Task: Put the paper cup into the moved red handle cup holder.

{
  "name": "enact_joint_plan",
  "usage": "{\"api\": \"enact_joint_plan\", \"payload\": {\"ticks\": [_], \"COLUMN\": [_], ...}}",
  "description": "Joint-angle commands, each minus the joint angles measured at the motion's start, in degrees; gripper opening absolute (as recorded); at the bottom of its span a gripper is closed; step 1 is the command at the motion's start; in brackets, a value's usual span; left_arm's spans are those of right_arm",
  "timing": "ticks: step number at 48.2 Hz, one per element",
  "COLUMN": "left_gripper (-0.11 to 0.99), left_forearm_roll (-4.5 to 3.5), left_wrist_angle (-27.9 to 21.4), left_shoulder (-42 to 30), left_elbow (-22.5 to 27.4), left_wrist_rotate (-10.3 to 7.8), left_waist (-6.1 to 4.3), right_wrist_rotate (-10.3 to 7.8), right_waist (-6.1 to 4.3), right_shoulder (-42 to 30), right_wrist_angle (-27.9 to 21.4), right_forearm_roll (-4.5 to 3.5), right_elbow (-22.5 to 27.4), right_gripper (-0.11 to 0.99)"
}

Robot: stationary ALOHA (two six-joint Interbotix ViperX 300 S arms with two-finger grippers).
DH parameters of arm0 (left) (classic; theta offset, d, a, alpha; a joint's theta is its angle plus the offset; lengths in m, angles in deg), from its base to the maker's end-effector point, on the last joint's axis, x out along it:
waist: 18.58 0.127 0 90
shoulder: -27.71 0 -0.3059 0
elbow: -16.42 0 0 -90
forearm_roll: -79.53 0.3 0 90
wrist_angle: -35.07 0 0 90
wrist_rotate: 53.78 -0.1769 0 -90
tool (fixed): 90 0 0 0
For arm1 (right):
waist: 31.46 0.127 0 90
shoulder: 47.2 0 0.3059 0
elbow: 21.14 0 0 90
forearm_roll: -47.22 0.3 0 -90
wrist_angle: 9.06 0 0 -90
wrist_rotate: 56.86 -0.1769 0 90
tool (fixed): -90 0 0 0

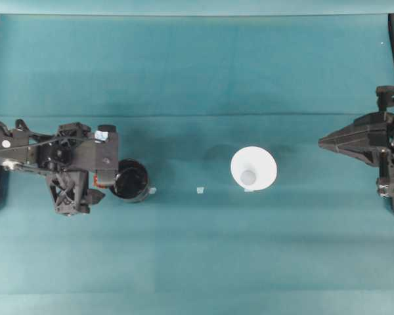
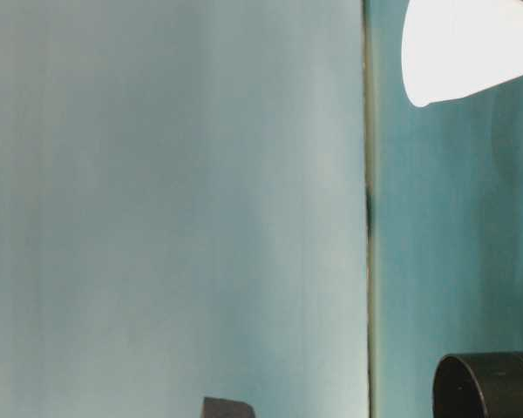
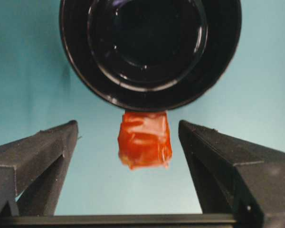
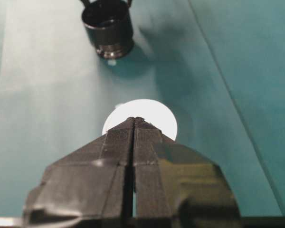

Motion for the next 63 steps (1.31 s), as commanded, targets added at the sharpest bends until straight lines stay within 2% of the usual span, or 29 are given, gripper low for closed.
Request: {"api": "enact_joint_plan", "payload": {"ticks": [1, 10, 11, 14, 15, 18, 24, 26, 27, 28, 29, 30, 31, 35, 42, 43, 44, 51, 53, 57, 58, 63], "left_gripper": [0.94, 0.91, 0.9, 0.85, 0.82, 0.69, 0.32, 0.27, 0.27, 0.27, 0.27, 0.27, 0.27, 0.27, 0.27, 0.27, 0.27, 0.27, 0.27, 0.27, 0.27, 0.27], "left_forearm_roll": [0.09, 0.26, 0.09, 0.26, 0.09, 0.26, 0.09, 0.09, 0.26, 0.09, 0.26, 0.09, 0.26, 0.09, 0.26, 0.09, 0.26, 0.09, 0.26, 0.09, 0.26, 0.09], "left_wrist_angle": [0.4, 0.4, 0.4, 0.4, 0.4, 0.3, 0.4, 0.3, 0.3, 0.3, 0.2, 0.2, 0.1, 0.1, -0.4, -0.7, -1.2, -6.9, -9.3, -13.4, -14.2, -17.6], "left_shoulder": [-0.1, -0.2, -0.2, -0.2, -0.2, -0.2, -0.2, -0.1, -0.1, -0.2, -0.2, -0.2, -0.1, -0.1, 0.1, 0.4, 0.7, 4.8, 6.2, 7.5, 7.6, 7.7], "left_elbow": [1.0, 1.1, 1.1, 1.1, 1.1, 1.1, 1.1, 1.1, 1.1, 1.1, 1.2, 1.1, 1.1, 1.1, 1.8, 2.2, 2.6, 8.0, 10.3, 13.5, 14.3, 17.4], "left_wrist_rotate": [-0.09, -0.09, -0.09, -0.09, -0.18, -0.35, -0.79, -0.88, -0.88, -0.88, -0.88, -0.88, -0.79, -0.88, -0.88, -0.88, -0.88, -1.32, -1.76, -2.64, -2.9, -3.87], "left_waist": [0.09, 0.09, 0.09, 0.09, 0.09, 0.09, -0.09, -0.09, -0.09, -0.09, -0.09, -0.09, -0.09, -0.09, -0.09, -0.09, 0.0, 0.53, 0.7, 0.79, 0.79, 0.79], "right_wrist_rotate": [-0.53, -0.53, -0.53, -0.53, -0.53, -0.53, -0.53, -0.53, -0.53, -0.53, -0.53, -0.53, -0.53, -0.53, -0.53, -0.53, -0.53, -0.62, -0.62, -0.53, -0.53, -0.53], "right_waist": [-0.18, -0.18, -0.18, -0.18, -0.18, -0.18, -0.18, -0.26, -0.18, -0.18, -0.18, -0.18, -0.18, -0.18, -0.18, -0.18, -0.18, -0.18, -0.18, -0.18, -0.18, -0.18], "right_shoulder": [-0.7, -0.8, -0.7, -0.7, -0.8, -0.7, -0.7, -0.8, -0.7, -0.7, -0.7, -0.8, -0.7, -0.7, -0.7, -0.7, -0.7, -0.6, -0.6, -0.6, -0.6, -0.6], "right_wrist_angle": [0.3, 0.3, 0.3, 0.3, 0.3, 0.3, 0.3, 0.3, 0.3, 0.3, 0.3, 0.3, 0.3, 0.3, 0.3, 0.3, 0.3, 0.3, 0.3, 0.3, 0.3, 0.0], "right_forearm_roll": [0.18, 0.09, 0.09, 0.09, 0.18, 0.09, 0.09, 0.09, 0.09, 0.09, 0.09, 0.09, 0.09, 0.09, 0.09, 0.09, 0.09, 0.09, 0.09, 0.09, 0.09, 0.09], "right_elbow": [1.2, 1.2, 1.2, 1.2, 1.2, 1.2, 1.2, 1.2, 1.2, 1.2, 1.2, 1.2, 1.2, 1.2, 1.2, 1.2, 1.2, 1.2, 1.2, 1.2, 1.2, 1.2], "right_gripper": [-0.11, -0.11, -0.11, -0.11, -0.11, -0.11, -0.11, -0.11, -0.11, -0.11, -0.11, -0.11, -0.11, -0.11, -0.11, -0.11, -0.11, -0.11, -0.11, -0.11, -0.11, -0.11]}}
